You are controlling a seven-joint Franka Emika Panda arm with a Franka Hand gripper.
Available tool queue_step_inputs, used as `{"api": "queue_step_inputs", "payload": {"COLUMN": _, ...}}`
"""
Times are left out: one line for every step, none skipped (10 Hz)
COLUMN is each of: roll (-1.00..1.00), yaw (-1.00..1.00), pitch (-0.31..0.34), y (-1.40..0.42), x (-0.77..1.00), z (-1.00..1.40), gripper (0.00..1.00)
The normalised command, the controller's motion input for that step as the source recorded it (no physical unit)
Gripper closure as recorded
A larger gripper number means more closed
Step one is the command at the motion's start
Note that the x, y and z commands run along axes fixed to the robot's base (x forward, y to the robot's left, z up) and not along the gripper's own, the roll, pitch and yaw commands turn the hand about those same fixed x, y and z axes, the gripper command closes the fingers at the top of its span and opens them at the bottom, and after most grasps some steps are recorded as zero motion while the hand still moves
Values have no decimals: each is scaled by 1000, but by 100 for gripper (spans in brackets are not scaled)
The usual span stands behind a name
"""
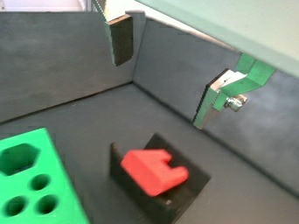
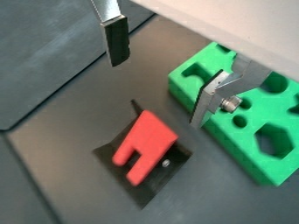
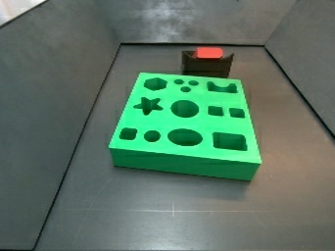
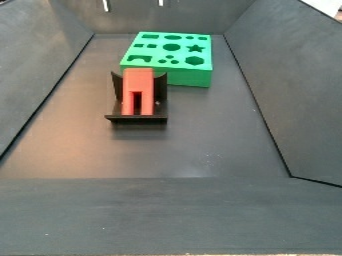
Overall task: Pick up the square-circle object. Move up. Place the square-circle object on the fixture. Regrasp the square-circle object. Move to above the board. Insert the square-circle object.
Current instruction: Regrasp the square-circle object.
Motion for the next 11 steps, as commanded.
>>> {"api": "queue_step_inputs", "payload": {"roll": 1000, "yaw": 30, "pitch": 34, "y": -23, "x": 14, "z": -3, "gripper": 0}}
{"api": "queue_step_inputs", "payload": {"roll": 1000, "yaw": 37, "pitch": 47, "y": -25, "x": 28, "z": -1, "gripper": 0}}
{"api": "queue_step_inputs", "payload": {"roll": 1000, "yaw": 40, "pitch": 53, "y": -27, "x": 39, "z": -1, "gripper": 0}}
{"api": "queue_step_inputs", "payload": {"roll": 1000, "yaw": 51, "pitch": 74, "y": -28, "x": 57, "z": -5, "gripper": 0}}
{"api": "queue_step_inputs", "payload": {"roll": 1000, "yaw": 62, "pitch": 94, "y": -32, "x": 72, "z": -9, "gripper": 0}}
{"api": "queue_step_inputs", "payload": {"roll": 1000, "yaw": 84, "pitch": 129, "y": -35, "x": 88, "z": -11, "gripper": 0}}
{"api": "queue_step_inputs", "payload": {"roll": 1000, "yaw": 111, "pitch": 155, "y": -35, "x": 86, "z": -11, "gripper": 0}}
{"api": "queue_step_inputs", "payload": {"roll": 876, "yaw": 132, "pitch": 157, "y": -39, "x": 85, "z": -11, "gripper": 0}}
{"api": "queue_step_inputs", "payload": {"roll": 608, "yaw": 156, "pitch": 133, "y": -38, "x": 86, "z": -11, "gripper": 0}}
{"api": "queue_step_inputs", "payload": {"roll": 414, "yaw": 171, "pitch": 112, "y": -39, "x": 86, "z": -14, "gripper": 0}}
{"api": "queue_step_inputs", "payload": {"roll": 272, "yaw": 175, "pitch": 86, "y": -26, "x": 81, "z": -5, "gripper": 0}}
